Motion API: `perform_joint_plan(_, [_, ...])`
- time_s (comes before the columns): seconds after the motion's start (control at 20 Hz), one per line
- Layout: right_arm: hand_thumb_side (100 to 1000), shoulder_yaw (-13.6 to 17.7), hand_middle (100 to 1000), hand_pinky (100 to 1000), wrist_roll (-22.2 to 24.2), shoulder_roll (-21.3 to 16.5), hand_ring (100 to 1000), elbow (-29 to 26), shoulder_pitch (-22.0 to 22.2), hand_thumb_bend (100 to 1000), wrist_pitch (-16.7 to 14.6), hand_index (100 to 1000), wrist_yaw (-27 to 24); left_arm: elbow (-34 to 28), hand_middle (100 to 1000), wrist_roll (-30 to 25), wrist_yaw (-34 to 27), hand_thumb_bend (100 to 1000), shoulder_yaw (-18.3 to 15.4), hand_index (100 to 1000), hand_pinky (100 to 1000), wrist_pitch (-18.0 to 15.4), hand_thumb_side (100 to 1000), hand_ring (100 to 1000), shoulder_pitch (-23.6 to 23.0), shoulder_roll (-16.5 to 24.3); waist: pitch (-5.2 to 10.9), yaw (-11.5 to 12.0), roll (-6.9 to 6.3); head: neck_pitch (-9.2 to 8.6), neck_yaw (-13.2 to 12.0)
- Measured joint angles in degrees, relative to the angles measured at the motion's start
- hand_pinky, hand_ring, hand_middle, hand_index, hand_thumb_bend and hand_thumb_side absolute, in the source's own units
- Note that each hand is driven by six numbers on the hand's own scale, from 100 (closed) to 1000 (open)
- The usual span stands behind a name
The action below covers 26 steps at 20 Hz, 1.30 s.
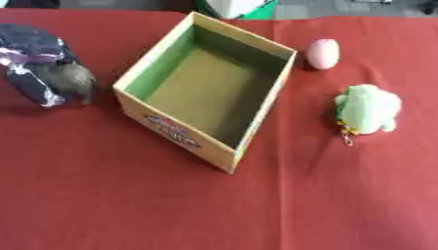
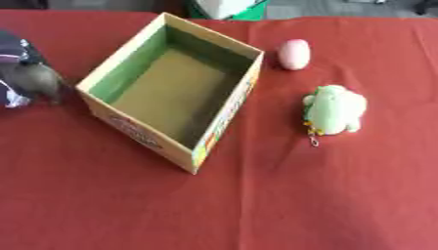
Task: Pick up objects on the table and place them in the box.
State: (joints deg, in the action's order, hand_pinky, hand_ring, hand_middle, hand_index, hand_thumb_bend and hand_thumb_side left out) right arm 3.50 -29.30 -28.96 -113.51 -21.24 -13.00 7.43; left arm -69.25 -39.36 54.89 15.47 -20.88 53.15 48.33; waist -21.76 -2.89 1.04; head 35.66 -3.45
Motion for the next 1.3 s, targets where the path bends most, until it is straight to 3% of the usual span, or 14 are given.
perform_joint_plan(0.15, [1000,0.00,729,789,0.00,0.03,848,0.00,0.05,100,0.00,844,-0.01,0.23,425,1.19,-0.57,100,-0.01,529,530,0.50,360,571,-0.15,-0.01,0.00,-0.15,-0.03,0.00,0.00])
perform_joint_plan(0.9, [1000,0.01,730,790,0.04,0.08,847,0.00,0.41,100,0.03,846,-0.23,-0.44,314,8.26,1.67,100,-0.57,376,430,2.70,400,462,-0.70,-0.20,0.38,0.14,-0.04,0.15,0.07])
perform_joint_plan(1.3, [1000,0.06,730,790,0.01,0.08,844,0.00,0.61,100,0.02,846,-0.28,-2.80,275,10.98,1.17,100,-2.32,319,383,5.44,312,418,0.31,-0.20,1.13,0.56,-0.21,1.10,0.83])
